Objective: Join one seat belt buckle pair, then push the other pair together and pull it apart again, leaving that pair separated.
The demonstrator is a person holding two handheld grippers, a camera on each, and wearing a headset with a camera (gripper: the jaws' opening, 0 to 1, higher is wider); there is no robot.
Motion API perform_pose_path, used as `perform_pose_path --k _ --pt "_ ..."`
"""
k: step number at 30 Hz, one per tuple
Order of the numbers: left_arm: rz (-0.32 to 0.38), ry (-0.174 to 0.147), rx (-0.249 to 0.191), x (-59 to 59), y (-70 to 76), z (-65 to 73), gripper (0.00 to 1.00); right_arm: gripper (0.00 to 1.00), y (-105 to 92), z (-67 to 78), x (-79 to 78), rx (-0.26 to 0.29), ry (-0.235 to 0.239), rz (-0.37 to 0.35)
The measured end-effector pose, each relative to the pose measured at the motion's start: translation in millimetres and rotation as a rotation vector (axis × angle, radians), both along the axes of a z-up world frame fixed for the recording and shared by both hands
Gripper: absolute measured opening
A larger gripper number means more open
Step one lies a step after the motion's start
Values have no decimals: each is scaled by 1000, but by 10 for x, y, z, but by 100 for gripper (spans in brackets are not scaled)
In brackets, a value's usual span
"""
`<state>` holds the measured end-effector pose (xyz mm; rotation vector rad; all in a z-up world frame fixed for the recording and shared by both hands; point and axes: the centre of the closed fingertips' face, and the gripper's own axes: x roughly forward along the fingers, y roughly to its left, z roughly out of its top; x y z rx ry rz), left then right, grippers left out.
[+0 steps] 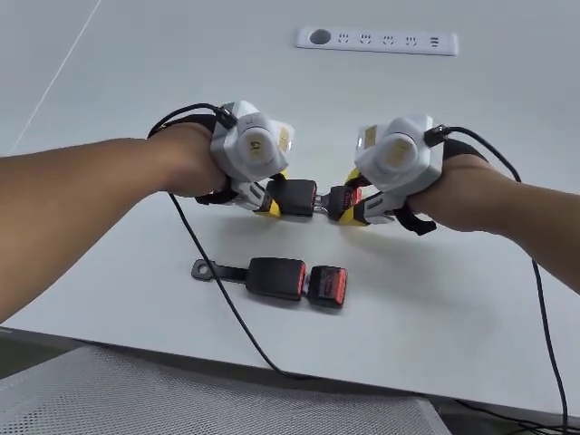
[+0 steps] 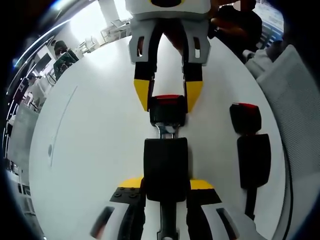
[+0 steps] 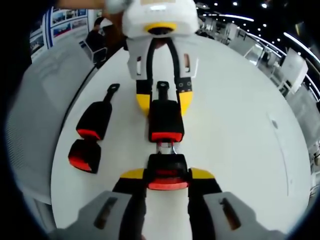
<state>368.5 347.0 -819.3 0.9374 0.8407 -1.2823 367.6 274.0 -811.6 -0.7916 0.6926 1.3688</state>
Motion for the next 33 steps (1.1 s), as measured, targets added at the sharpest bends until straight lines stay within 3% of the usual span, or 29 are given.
perform_pose_path --k 6,15,26,33 --pt "-3 -8 2 -7 -7 7 32 31 -44 -3 -13 5 -4 -4" --pt "-4 -6 18 -3 -19 -1 32 31 -262 -6 -30 -14 -33 -8" --pt "-2 -5 14 -14 -9 0 33 32 -731 -18 -69 -47 -19 -49" --pt "-6 -5 25 -15 -8 -2 33 32 -1102 -37 -77 -105 -41 -51"
